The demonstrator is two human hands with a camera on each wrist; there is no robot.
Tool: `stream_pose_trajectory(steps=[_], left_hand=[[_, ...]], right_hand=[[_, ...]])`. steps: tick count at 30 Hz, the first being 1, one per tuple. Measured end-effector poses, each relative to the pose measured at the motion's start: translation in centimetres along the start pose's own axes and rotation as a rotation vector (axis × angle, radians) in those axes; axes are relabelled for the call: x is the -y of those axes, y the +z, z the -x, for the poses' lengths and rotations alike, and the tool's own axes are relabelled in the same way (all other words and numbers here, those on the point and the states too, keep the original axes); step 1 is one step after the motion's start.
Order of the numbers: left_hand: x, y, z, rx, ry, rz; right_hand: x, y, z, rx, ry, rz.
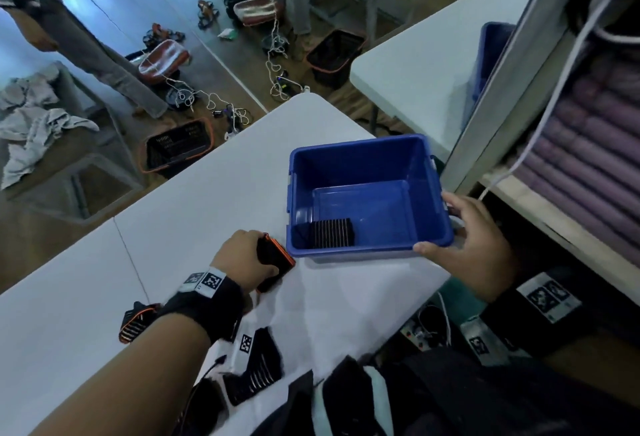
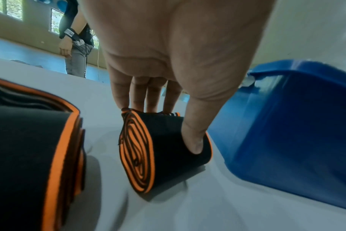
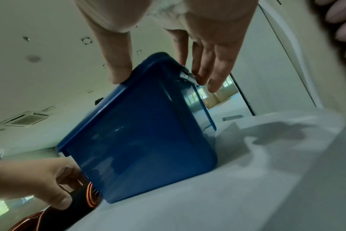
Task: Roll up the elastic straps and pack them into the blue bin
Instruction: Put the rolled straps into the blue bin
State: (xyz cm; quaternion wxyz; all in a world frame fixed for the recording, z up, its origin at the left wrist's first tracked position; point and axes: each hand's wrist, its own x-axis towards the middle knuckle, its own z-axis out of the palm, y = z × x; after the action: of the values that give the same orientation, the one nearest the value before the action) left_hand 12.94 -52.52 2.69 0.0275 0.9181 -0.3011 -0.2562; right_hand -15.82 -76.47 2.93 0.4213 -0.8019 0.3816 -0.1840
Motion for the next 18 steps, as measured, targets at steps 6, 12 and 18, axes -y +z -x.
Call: stream_pose_trajectory(steps=[6, 12, 18], left_hand=[[-0.7, 0.7, -0.3, 0.012, 0.002, 0.026], [-0.5, -1.6, 0.5, 0.005, 0.012, 0.076], [-2.1, -11.5, 3.1, -0.113, 0.163, 0.063]], right_hand=[[0.8, 1.3, 0.8, -0.058, 0.036, -0.084], [0.6, 1.6, 0.9, -0.061, 0.041, -0.098], [0.4, 1.7, 0.9, -0.046, 0.05, -0.153]])
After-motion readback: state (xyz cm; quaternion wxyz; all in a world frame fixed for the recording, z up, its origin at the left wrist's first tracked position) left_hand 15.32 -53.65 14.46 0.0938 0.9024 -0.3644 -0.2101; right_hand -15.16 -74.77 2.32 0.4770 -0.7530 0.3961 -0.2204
